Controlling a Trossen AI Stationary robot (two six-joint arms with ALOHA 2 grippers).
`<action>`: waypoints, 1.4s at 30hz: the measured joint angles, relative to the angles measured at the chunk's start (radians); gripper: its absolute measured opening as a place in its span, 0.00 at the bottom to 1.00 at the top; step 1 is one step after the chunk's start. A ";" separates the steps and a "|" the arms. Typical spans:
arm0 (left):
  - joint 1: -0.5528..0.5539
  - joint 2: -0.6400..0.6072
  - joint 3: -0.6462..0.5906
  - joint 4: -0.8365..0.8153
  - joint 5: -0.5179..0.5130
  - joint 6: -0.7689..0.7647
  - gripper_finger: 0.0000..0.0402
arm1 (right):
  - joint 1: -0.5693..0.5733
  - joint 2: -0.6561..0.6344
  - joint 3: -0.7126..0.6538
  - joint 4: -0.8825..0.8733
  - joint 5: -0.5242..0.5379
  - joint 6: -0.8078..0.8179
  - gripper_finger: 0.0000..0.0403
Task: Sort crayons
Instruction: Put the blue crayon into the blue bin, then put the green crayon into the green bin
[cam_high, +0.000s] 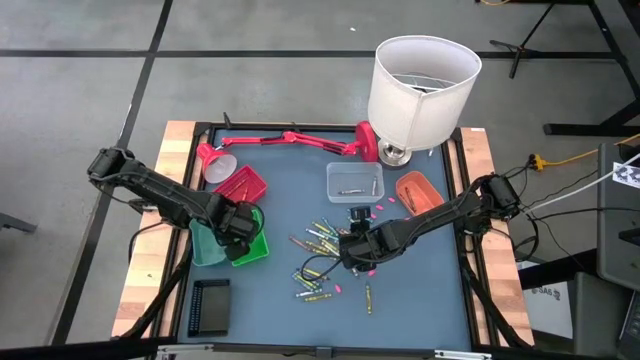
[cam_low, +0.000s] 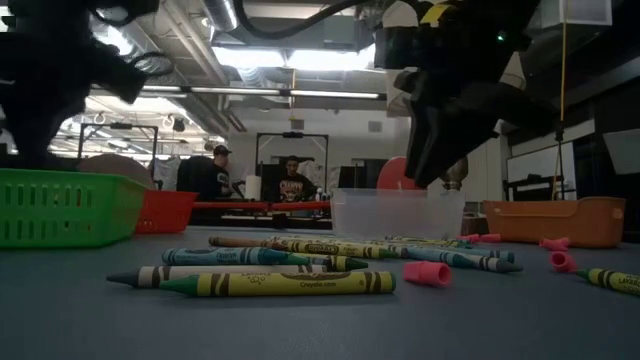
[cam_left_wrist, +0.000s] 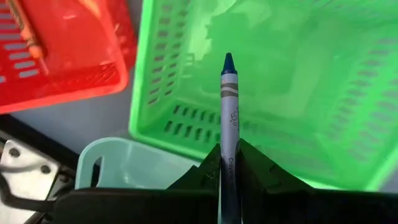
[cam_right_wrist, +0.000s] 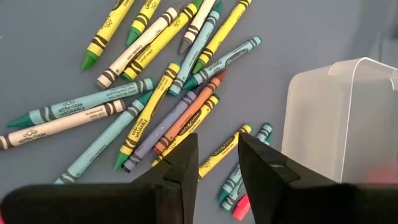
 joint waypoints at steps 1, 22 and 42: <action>0.000 0.000 0.018 -0.013 -0.003 0.000 0.04 | 0.000 0.000 0.000 0.000 0.000 0.000 0.27; -0.226 0.000 0.125 -0.324 0.093 -0.319 0.04 | 0.000 0.000 0.000 -0.065 -0.001 0.027 0.27; -0.270 0.000 0.125 -0.321 0.090 -0.371 0.25 | 0.000 0.000 0.000 -0.154 -0.044 0.069 0.27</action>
